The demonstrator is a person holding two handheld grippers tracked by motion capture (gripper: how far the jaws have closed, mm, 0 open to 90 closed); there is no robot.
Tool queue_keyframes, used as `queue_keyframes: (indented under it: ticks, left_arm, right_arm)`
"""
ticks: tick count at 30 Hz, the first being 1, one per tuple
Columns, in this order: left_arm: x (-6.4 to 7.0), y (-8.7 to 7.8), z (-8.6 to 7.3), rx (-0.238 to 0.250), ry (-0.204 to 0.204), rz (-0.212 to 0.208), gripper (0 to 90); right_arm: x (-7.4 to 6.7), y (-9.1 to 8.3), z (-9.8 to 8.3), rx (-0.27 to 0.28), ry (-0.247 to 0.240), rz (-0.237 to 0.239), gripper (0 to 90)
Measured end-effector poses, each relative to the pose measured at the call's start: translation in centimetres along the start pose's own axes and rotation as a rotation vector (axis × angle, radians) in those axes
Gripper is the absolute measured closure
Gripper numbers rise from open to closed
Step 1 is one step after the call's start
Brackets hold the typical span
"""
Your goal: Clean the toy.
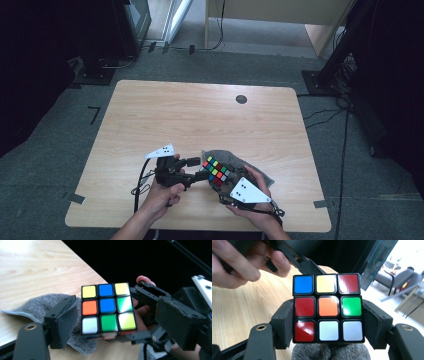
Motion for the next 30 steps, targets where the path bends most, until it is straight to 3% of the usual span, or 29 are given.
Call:
queue_keyframes:
  ticks: [1,2,3,4,5,6,7,8,9,10,11,14,15,18,22,27,30]
  left_arm:
    - [-0.1,-0.1,-0.1,-0.002,0.028,0.013,16.4]
    - [-0.1,-0.1,-0.1,-0.002,0.028,0.013,14.2]
    - [0.0,-0.2,-0.2,-0.001,0.070,0.029,14.2]
    - [0.1,-0.2,-0.6,-0.016,0.193,0.072,12.8]
    - [0.1,-0.1,-0.8,-0.039,0.239,0.095,12.8]
    - [0.1,-0.1,-0.8,-0.039,0.239,0.095,12.8]
    - [0.1,0.0,-1.1,-0.060,0.276,0.117,12.8]
    - [0.0,0.4,-1.6,-0.100,0.343,0.173,12.8]
    - [0.0,0.5,-1.7,-0.110,0.363,0.207,12.9]
    - [0.0,0.5,-1.7,-0.110,0.363,0.207,14.4]
    - [0.0,0.6,-1.9,-0.103,0.403,0.247,15.2]
    - [0.0,0.4,-1.8,-0.086,0.418,0.258,15.2]
    - [0.0,0.4,-1.8,-0.086,0.418,0.258,15.2]
    - [-0.4,0.6,-2.2,-0.113,0.388,0.229,15.4]
    - [-0.4,0.7,-2.3,-0.123,0.408,0.241,20.7]
    - [0.1,1.5,-2.5,-0.074,0.523,0.262,21.8]
    - [0.2,2.0,-2.5,-0.042,0.546,0.256,24.2]
  right_arm:
    - [0.3,-0.1,0.0,0.002,0.021,0.000,34.8]
    - [0.6,-0.2,0.0,0.004,0.048,-0.001,34.8]
    - [0.6,-0.2,0.0,0.004,0.048,-0.001,34.8]
    - [1.3,-0.5,0.2,0.009,0.113,-0.003,34.8]
    - [1.6,-0.6,0.3,0.012,0.146,-0.003,34.8]
    - [1.6,-0.6,0.3,0.012,0.146,-0.003,34.8]
    - [1.9,-0.7,0.4,0.015,0.175,-0.001,34.8]
    - [2.3,-1.0,0.6,0.017,0.225,0.009,34.8]
    - [2.5,-1.1,0.7,0.017,0.248,0.016,34.8]
    - [2.5,-1.1,0.7,0.017,0.248,0.016,34.8]
    - [2.5,-1.3,0.9,0.017,0.285,0.026,34.8]
    - [2.3,-1.5,1.2,0.013,0.345,0.050,34.8]
    - [2.3,-1.5,1.2,0.013,0.345,0.050,34.8]
    - [2.0,-1.7,1.6,0.016,0.395,0.080,34.8]
    - [1.7,-1.6,1.7,0.009,0.422,0.096,34.8]
    - [1.9,-1.5,1.6,-0.009,0.468,0.088,34.8]
    - [2.5,-1.6,1.6,-0.004,0.532,0.089,34.8]
Point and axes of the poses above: each handheld gripper's, and its own axes: y roughly forward along the jaws, z roughly out of its top, x roughly to its right, the point moved 5 cm from there along y, roughly forward along the jaws, and after that the axes turned 13 degrees about y, right-handed, at the moved point
